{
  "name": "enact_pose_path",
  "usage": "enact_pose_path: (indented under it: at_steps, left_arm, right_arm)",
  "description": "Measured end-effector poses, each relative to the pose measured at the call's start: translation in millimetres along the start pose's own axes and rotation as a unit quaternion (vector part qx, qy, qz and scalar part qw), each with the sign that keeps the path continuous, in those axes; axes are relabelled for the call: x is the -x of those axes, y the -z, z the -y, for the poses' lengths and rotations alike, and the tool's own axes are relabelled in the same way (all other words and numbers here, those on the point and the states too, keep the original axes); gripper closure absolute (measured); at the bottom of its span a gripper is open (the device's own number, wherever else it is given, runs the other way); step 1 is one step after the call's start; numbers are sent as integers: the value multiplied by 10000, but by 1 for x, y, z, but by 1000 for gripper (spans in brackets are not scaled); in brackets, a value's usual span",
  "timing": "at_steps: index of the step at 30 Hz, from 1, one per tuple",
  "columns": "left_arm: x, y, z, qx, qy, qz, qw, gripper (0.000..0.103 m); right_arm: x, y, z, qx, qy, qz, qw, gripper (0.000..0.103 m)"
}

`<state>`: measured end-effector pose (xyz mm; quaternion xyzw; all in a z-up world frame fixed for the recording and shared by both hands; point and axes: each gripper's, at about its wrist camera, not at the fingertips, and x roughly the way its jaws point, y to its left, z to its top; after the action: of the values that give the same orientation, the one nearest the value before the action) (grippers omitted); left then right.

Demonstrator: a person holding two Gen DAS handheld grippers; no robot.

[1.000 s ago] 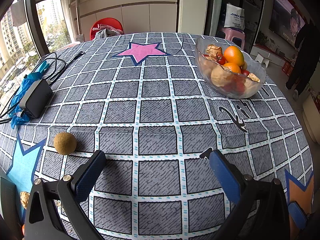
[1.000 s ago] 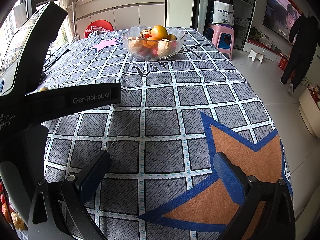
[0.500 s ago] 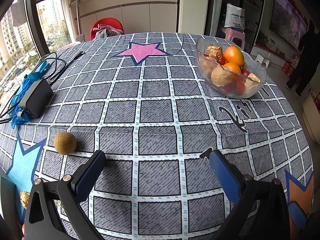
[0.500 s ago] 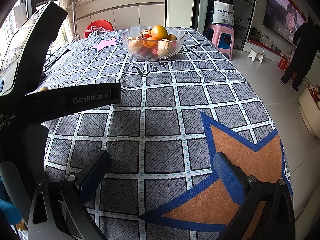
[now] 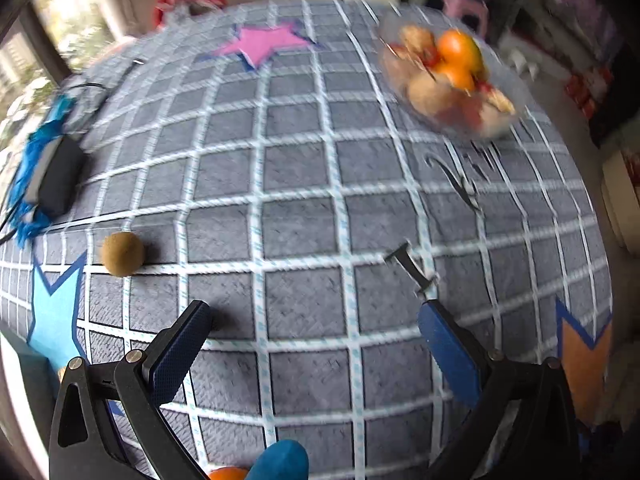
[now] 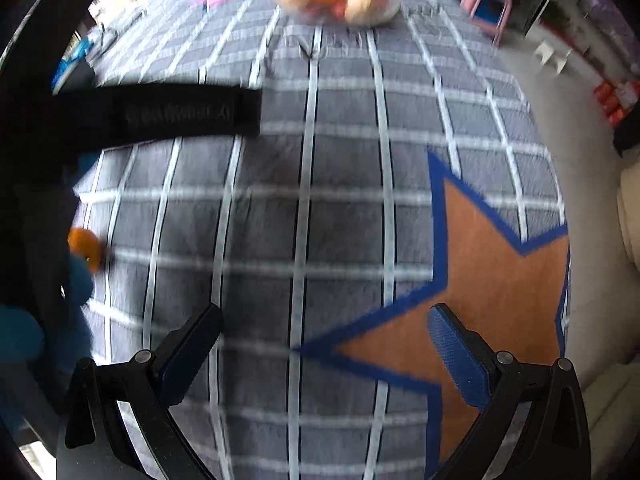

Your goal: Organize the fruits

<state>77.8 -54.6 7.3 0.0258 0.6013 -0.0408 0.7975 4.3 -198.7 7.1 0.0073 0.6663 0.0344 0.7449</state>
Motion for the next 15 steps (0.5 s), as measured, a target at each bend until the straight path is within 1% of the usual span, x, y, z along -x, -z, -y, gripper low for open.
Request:
enact_pose_path:
  at_steps: [1,2,3,4,5,7,9,11,13,15]
  left_arm:
    - [2,-1,1,-128,199,-199,9995,0]
    - [12,1,1,-263,463,-246,9983,0]
    - [24,4,1,-371,564,-173,9976,0]
    - [45,12,0,-602,657,21,9960,0]
    - [59,19,-1,-775,699,110,9945,0]
    - [84,40,-8,-1110,729,108,9911,0]
    - [99,69,-20,-1303,762,-97,9885,0]
    - [111,106,-38,-1499,772,-329,9851,0]
    - [118,143,-57,-1684,644,-437,9826,0]
    - [117,167,-66,-1765,496,-610,9812,0]
  right_arm:
    - [1,6,3,-173,-40,-72,9998,0]
    - [6,11,8,-365,-46,-104,9993,0]
    - [11,18,13,-566,-5,-119,9983,0]
    - [16,25,16,-723,38,-137,9973,0]
    - [21,34,16,-832,58,-164,9964,0]
    - [27,54,14,-1002,31,-262,9946,0]
    - [33,81,3,-977,-18,-334,9946,0]
    - [34,103,-10,-957,-51,-386,9946,0]
    - [29,121,-21,-990,-107,-502,9938,0]
    - [22,133,-31,-990,-166,-666,9927,0]
